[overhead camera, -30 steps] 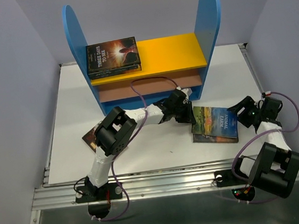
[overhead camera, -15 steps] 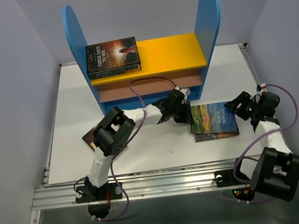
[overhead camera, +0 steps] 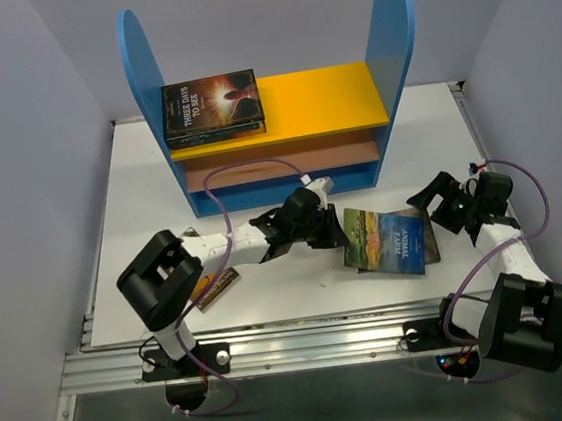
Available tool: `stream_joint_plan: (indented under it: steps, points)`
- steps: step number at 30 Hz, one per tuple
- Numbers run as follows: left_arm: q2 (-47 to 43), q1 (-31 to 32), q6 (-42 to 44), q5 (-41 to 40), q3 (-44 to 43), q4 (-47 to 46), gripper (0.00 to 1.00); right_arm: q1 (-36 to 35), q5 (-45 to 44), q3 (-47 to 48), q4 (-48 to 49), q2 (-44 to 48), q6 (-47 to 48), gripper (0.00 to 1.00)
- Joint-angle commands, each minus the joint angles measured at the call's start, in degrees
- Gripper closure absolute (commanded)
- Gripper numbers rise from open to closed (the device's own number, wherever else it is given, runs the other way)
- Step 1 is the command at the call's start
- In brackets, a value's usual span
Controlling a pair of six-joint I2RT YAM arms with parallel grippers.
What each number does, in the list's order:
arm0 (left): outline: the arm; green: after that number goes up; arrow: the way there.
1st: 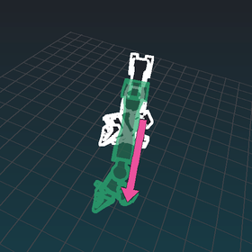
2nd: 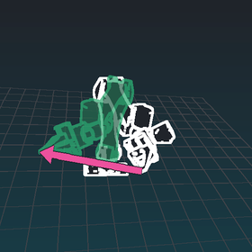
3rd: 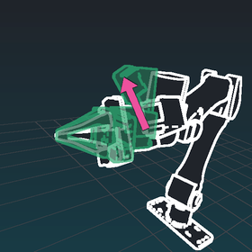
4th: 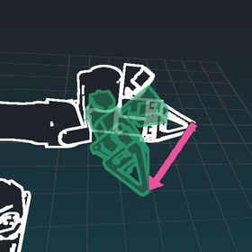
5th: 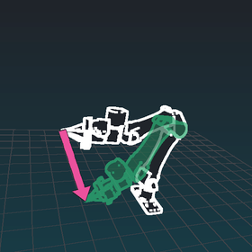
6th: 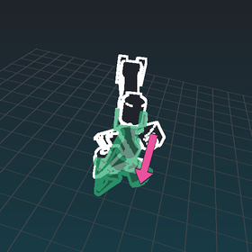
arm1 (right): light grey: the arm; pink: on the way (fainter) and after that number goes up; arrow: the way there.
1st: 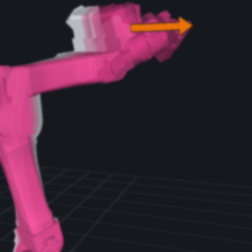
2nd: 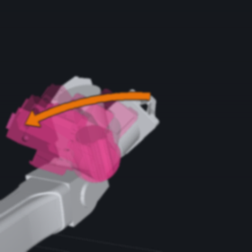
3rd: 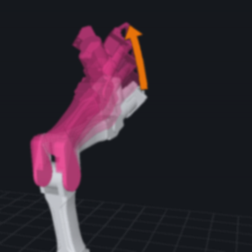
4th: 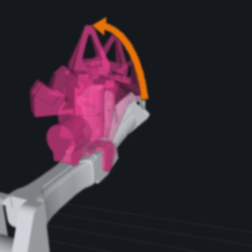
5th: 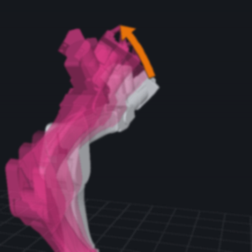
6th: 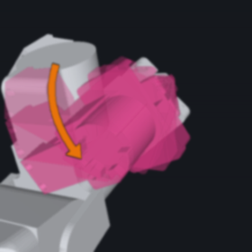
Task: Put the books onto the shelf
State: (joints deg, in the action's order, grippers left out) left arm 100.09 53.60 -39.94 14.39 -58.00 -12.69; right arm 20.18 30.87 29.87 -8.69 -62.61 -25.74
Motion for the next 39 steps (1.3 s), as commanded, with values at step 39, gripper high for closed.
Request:
stream_joint_plan:
  steps: [39]
  points:
    - [-39.97,-1.22,-19.90,-28.80,18.36,23.05,1.00,-43.98,-17.25,19.53,-19.17,4.32,16.24,0.00]
